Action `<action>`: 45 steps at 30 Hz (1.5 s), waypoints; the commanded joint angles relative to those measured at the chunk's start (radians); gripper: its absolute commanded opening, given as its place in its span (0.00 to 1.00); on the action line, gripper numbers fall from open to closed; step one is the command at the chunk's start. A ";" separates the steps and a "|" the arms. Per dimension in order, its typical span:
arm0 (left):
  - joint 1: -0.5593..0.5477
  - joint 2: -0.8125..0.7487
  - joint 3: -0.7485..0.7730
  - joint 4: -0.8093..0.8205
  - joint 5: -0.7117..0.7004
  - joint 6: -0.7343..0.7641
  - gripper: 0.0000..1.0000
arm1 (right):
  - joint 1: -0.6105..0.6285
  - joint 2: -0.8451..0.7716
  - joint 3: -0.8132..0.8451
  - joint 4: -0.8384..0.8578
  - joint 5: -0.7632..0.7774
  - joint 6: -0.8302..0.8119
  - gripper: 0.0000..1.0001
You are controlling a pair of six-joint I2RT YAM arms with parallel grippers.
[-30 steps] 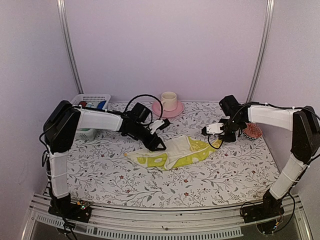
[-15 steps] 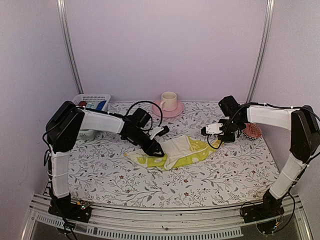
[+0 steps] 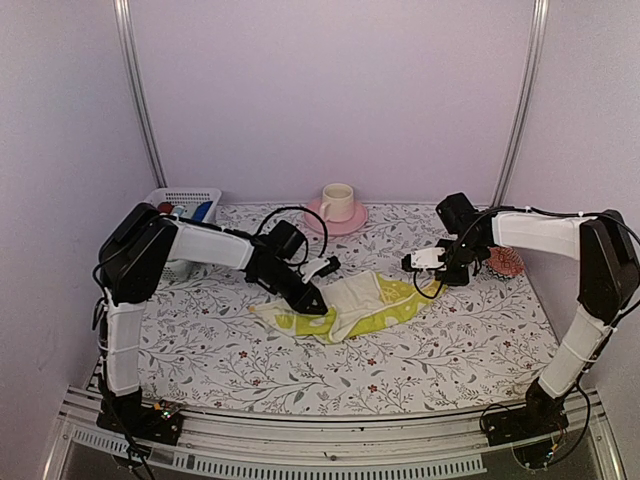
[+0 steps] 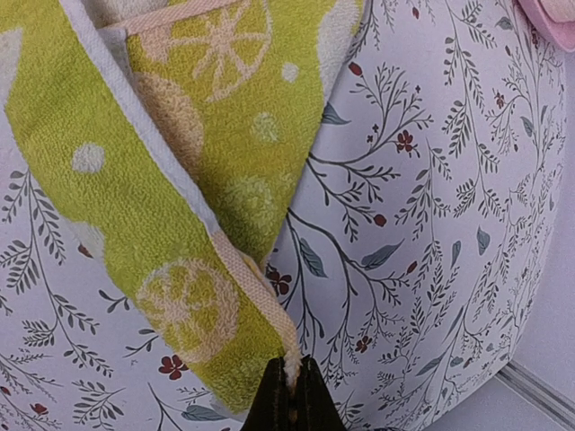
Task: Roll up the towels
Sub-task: Pick up the towel from the center of the board.
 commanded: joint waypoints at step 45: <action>-0.328 -0.541 -0.579 0.179 -0.228 -0.071 0.44 | -0.058 0.112 0.084 0.037 0.032 0.132 0.03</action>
